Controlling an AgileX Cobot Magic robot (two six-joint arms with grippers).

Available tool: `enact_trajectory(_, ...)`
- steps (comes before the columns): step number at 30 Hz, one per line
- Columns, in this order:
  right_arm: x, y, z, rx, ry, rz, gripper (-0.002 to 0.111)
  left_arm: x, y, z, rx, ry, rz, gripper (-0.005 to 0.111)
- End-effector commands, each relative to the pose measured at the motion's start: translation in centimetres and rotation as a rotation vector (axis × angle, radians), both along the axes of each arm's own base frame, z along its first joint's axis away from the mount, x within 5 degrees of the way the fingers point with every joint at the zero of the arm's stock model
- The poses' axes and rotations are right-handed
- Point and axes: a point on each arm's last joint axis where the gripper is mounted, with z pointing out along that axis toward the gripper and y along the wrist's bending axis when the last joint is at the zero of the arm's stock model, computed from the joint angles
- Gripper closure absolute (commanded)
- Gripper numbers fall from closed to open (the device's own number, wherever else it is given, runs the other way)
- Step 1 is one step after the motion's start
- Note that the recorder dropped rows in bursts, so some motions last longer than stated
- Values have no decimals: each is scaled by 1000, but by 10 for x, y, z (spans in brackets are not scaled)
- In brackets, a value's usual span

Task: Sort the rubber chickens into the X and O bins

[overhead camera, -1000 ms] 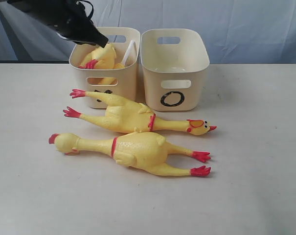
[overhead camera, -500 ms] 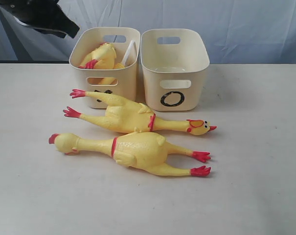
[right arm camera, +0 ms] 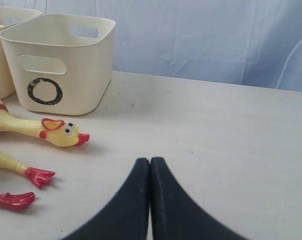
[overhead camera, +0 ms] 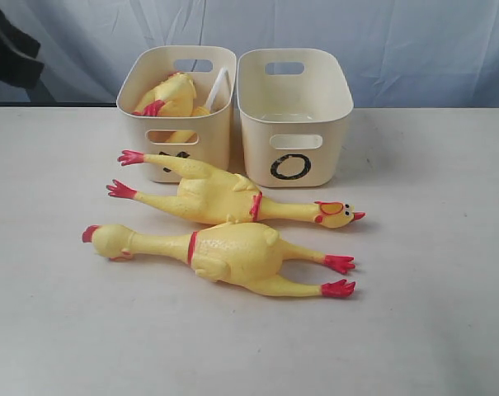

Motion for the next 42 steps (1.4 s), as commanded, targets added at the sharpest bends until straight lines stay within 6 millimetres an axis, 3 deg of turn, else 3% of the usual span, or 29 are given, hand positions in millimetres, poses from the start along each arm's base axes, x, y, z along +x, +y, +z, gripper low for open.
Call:
enact_trajectory(1,0,0,-1,3,-7,-6,109,-35,11,4,-42,-74,13,107)
enact_trajectory(10,1,-1,4,20,-55,-15,109,-106,33,8,-109,-228,23,107)
enact_trajectory(19,2,-5,26,373,-272,-86,109,-157,48,-4,-184,-308,40,107)
enact_trajectory(31,2,-8,30,400,-328,-111,109,-199,59,-28,-229,-402,30,107)
enact_trajectory(35,1,-14,36,668,-380,-160,109,-209,62,-41,-245,-427,26,107)
enact_trajectory(38,1,-11,33,698,-336,-141,109,-214,63,-51,-273,-452,22,107)
enact_trajectory(42,-7,0,65,638,-292,-26,109,-217,65,-68,-317,-566,32,107)
